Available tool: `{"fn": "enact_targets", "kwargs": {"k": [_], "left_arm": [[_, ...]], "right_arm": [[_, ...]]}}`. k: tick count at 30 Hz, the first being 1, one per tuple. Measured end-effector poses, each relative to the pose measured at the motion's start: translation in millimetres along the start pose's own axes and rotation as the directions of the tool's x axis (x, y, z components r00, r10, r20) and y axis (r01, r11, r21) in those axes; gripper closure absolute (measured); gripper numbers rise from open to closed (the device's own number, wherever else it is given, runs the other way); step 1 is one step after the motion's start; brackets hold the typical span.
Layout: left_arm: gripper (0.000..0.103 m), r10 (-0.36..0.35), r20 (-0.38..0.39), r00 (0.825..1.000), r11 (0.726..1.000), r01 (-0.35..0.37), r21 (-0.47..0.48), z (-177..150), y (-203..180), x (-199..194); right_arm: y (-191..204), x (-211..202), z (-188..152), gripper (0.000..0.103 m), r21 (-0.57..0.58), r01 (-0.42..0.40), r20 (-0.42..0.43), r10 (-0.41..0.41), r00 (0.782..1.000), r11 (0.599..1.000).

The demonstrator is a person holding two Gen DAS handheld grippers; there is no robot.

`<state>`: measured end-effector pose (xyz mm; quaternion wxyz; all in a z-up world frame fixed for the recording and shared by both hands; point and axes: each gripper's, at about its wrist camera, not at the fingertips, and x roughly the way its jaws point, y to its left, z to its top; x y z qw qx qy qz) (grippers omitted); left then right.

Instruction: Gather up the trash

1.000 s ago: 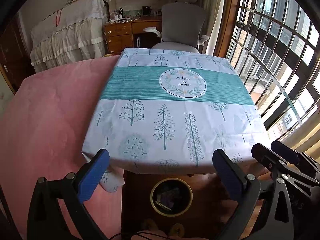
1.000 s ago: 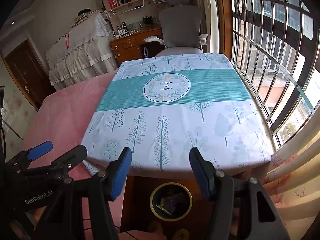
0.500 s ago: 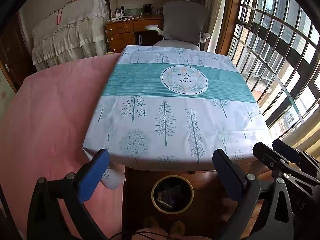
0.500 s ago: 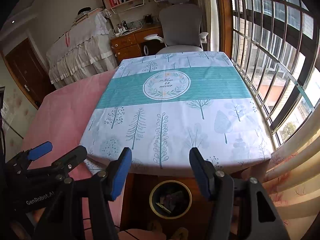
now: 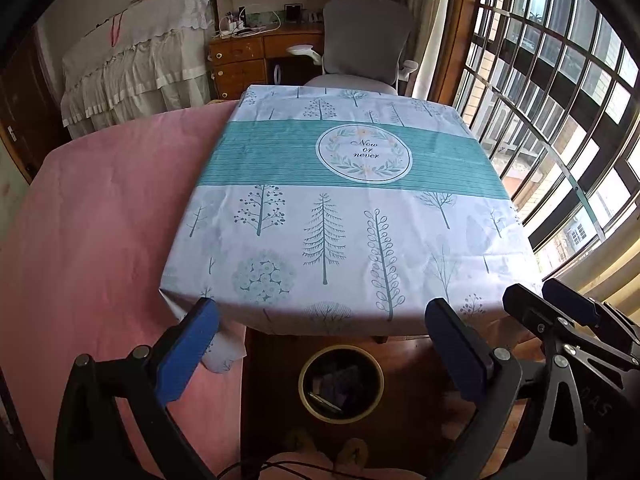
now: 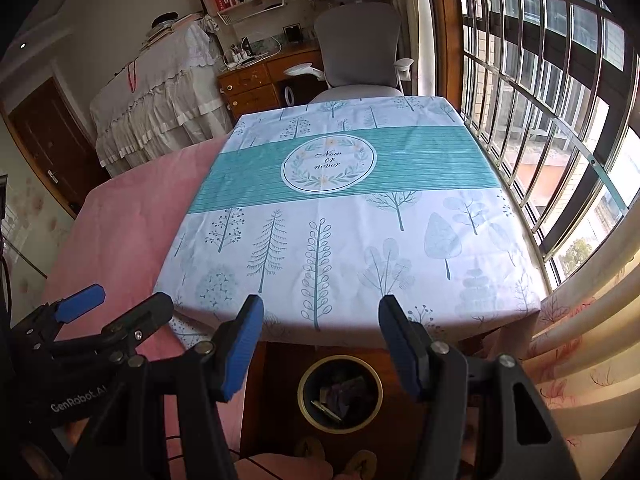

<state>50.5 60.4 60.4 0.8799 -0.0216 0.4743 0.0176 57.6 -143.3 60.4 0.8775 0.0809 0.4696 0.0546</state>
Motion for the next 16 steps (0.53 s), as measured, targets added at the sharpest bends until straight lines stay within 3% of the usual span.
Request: {"fn": "enact_targets", "kwargs": {"k": [16], "left_arm": [[0.001, 0.024, -0.021, 0.999, 1.0, -0.024, 0.002, -3.1, -7.3, 2.5]], "right_arm": [[-4.1, 1.7, 2.1, 0.043, -0.001, -0.007, -0.013, 0.007, 1.0, 1.0]]}}
